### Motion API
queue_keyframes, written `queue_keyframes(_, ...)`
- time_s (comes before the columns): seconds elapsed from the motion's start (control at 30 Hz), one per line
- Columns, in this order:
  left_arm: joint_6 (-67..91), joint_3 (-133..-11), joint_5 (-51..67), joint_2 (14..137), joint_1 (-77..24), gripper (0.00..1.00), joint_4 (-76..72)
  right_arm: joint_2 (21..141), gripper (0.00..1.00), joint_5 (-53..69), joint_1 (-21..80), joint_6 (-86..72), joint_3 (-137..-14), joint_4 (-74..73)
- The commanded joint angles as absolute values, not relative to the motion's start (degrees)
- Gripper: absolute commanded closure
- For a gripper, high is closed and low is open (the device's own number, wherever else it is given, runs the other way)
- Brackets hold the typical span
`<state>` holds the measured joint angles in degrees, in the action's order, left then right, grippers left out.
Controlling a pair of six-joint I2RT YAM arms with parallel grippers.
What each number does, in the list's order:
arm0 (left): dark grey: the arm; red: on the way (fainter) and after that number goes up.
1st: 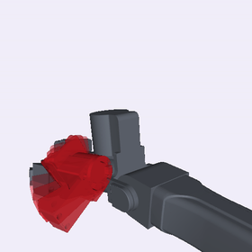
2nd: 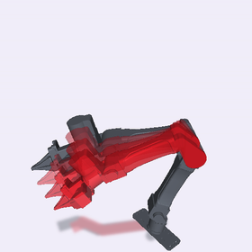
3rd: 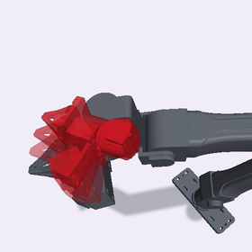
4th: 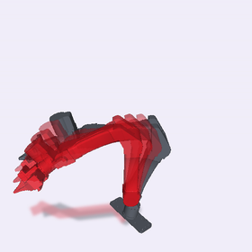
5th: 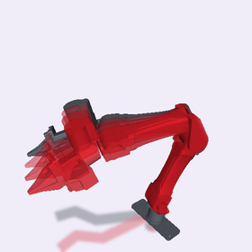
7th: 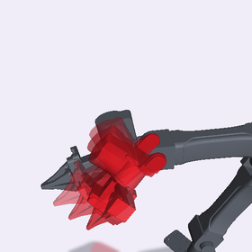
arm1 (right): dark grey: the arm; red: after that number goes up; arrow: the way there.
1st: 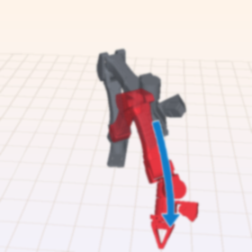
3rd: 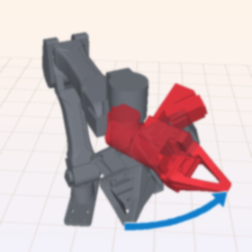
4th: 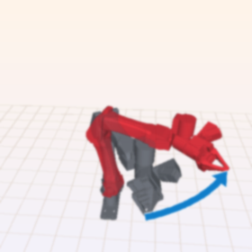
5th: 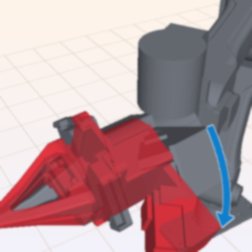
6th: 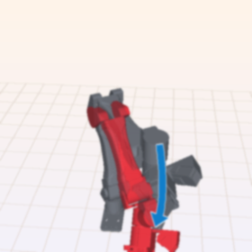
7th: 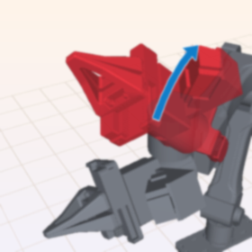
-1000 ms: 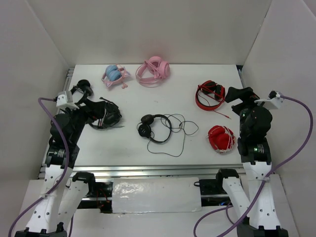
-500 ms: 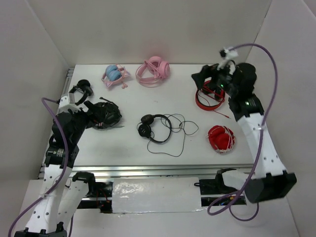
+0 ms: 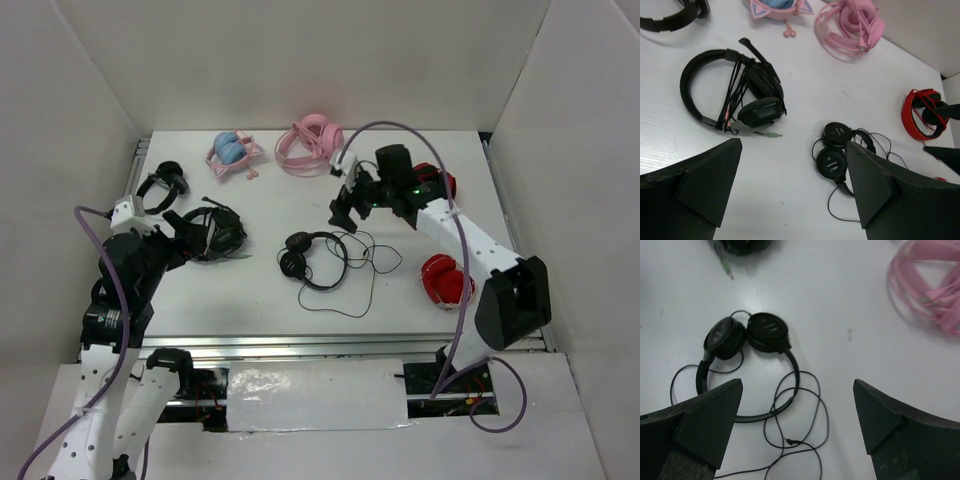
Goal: Wrap the headphones
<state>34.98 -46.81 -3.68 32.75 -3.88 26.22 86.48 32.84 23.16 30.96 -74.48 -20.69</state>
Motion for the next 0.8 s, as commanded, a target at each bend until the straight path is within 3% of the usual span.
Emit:
queue_keyframes(0.0,36.12,-47.29,-2.29,33.75,-4.13,0.01,28.04,90.86,0.00,29.54,27.33,35.25,-71.11,-18.04)
queue_keyframes(0.17,37.09,-46.67,-4.92,33.49,-4.04,0.01,27.35,100.01,0.00,27.96,27.33,34.20,-74.18,-17.41)
queue_keyframes(0.43,38.23,-42.63,0.35,34.63,-4.13,0.01,18.20,108.01,0.01,19.25,29.09,32.08,-78.31,-15.90)
queue_keyframes(0.77,37.97,-39.73,-2.37,36.47,-4.13,0.01,11.88,113.90,0.09,6.87,32.61,35.15,-81.30,-18.89)
